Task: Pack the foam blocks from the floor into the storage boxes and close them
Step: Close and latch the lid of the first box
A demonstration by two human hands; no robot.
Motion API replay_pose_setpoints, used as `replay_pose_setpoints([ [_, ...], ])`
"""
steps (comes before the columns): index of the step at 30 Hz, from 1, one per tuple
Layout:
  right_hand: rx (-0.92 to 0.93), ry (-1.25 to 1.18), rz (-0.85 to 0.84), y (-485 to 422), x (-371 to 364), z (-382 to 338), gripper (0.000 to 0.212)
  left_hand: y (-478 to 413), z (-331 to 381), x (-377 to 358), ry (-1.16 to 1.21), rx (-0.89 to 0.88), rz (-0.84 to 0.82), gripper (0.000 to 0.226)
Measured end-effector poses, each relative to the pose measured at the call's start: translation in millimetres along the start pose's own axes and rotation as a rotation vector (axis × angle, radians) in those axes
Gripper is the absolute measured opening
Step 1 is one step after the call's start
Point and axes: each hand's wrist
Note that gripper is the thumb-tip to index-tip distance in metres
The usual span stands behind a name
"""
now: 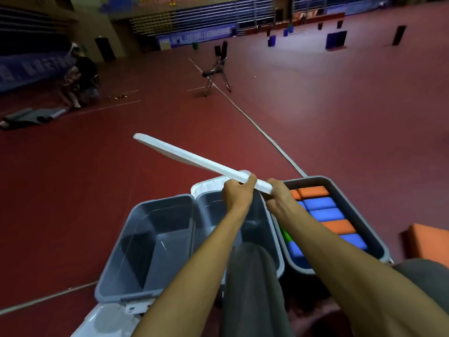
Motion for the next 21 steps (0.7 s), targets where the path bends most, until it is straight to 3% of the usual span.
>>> replay_pose_setpoints([
  [3,-0.001,-0.11,0.026,-26.9,29.2,-1.9,0.073,7.1,-1.9,-28.5,0.011,0.13,-0.051,0.045],
  [6,-0.02,-0.184,0.046,-45.7,66.1,0.8,0.07,15.6,-19.6,-60.6,0.106,0.303,-0.09,0.032],
  [11,-0.09,-0.28,0.043,-9.9,120.6,-18.4,0.027,30.2,-49.6,-103.9,0.094,0.587,-0.252,0.034],
  [14,-0.127,-0.299,0.098,-18.9,151.3,-10.5,0.024,33.8,-69.6,-126.7,-0.062,0.668,-0.423,0.036],
  [21,-0.234,-0.314,0.145,-89.0,215.8,36.6,0.067,31.3,-127.9,-189.0,-0.378,0.581,-0.505,0.04],
])
Point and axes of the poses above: each hand's wrist, its own y-axis away from the middle knuckle, its own x-axis out of the back of the hand, z = x × y, and after that the axes turned 8 degrees about z, right-handed
